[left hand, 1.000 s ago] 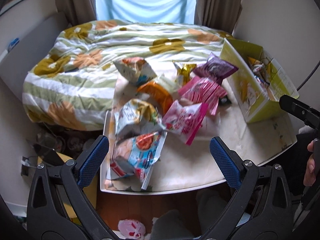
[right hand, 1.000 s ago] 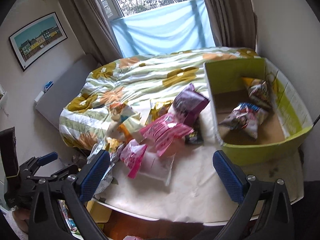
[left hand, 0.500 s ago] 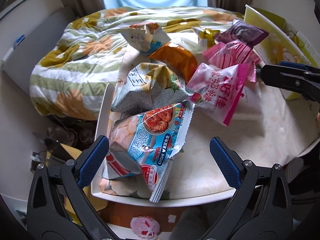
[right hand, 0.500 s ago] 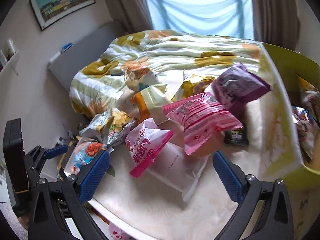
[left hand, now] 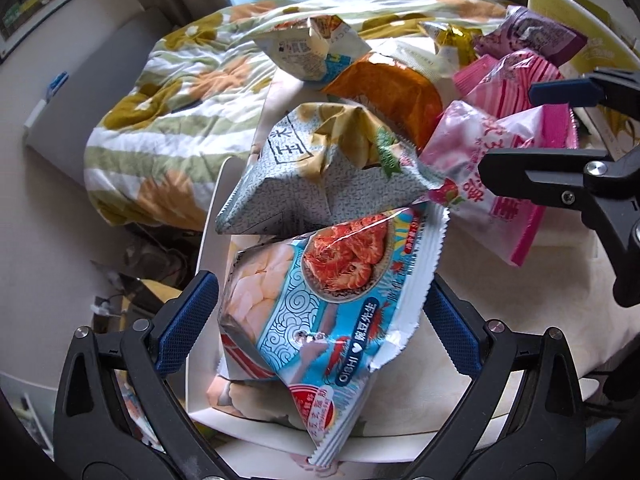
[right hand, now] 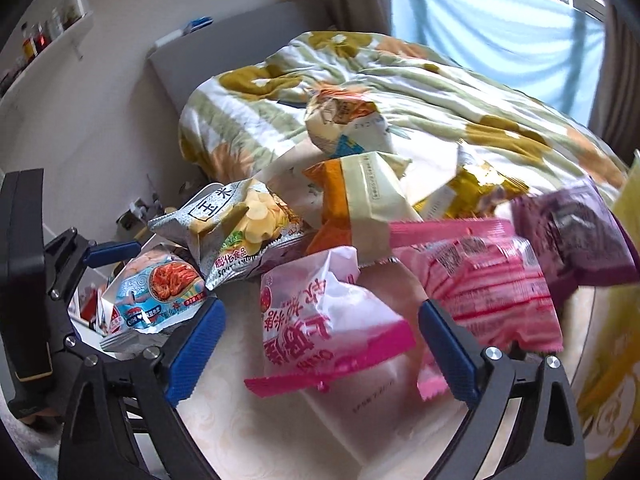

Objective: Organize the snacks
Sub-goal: 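Grasp the blue seafood-print bag with the left tool while the right tool grasps the pink bag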

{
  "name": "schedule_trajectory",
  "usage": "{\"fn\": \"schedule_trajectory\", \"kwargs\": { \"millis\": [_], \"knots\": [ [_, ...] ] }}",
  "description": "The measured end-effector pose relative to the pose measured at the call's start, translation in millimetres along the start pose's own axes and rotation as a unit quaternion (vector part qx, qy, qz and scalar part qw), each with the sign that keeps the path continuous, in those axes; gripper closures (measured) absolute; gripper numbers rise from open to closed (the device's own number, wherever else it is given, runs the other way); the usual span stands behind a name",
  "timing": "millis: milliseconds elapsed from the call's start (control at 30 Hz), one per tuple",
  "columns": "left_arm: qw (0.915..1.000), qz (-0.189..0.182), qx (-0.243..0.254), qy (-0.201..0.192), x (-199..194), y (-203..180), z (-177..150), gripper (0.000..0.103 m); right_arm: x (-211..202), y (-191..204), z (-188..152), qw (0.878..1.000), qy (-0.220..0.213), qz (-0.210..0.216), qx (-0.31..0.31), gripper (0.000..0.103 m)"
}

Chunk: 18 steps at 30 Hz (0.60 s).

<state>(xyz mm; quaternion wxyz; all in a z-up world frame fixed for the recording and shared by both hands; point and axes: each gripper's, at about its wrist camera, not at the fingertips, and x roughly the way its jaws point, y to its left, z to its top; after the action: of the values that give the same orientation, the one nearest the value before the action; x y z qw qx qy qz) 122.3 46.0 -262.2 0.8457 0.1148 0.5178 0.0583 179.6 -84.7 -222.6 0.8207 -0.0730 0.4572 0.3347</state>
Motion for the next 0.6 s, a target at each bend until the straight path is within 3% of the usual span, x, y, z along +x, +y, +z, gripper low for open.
{"fn": "schedule_trajectory", "kwargs": {
  "millis": [67, 267, 533, 600],
  "knots": [
    [0.9999, 0.004, -0.001, 0.012, 5.8, 1.5, 0.2, 0.016, 7.1, -0.7, 4.3, 1.0, 0.01, 0.009, -0.016, 0.007],
    [0.9998, 0.007, 0.005, 0.016, 7.1, 2.2, 1.1, 0.027, 27.5, 2.9, 10.4, 0.996, 0.043, 0.033, -0.065, 0.007],
    [0.9997, 0.009, 0.008, 0.023, 4.0, 2.7, -1.8, 0.029, 38.9, 7.3, 8.7, 0.991, 0.065, 0.057, -0.101, 0.007],
    [0.9997, 0.005, 0.005, 0.025, 2.6, 5.1, -1.7, 0.03, 39.9, 7.1, 8.4, 0.99, 0.069, 0.054, -0.109, 0.011]
  ]
}}
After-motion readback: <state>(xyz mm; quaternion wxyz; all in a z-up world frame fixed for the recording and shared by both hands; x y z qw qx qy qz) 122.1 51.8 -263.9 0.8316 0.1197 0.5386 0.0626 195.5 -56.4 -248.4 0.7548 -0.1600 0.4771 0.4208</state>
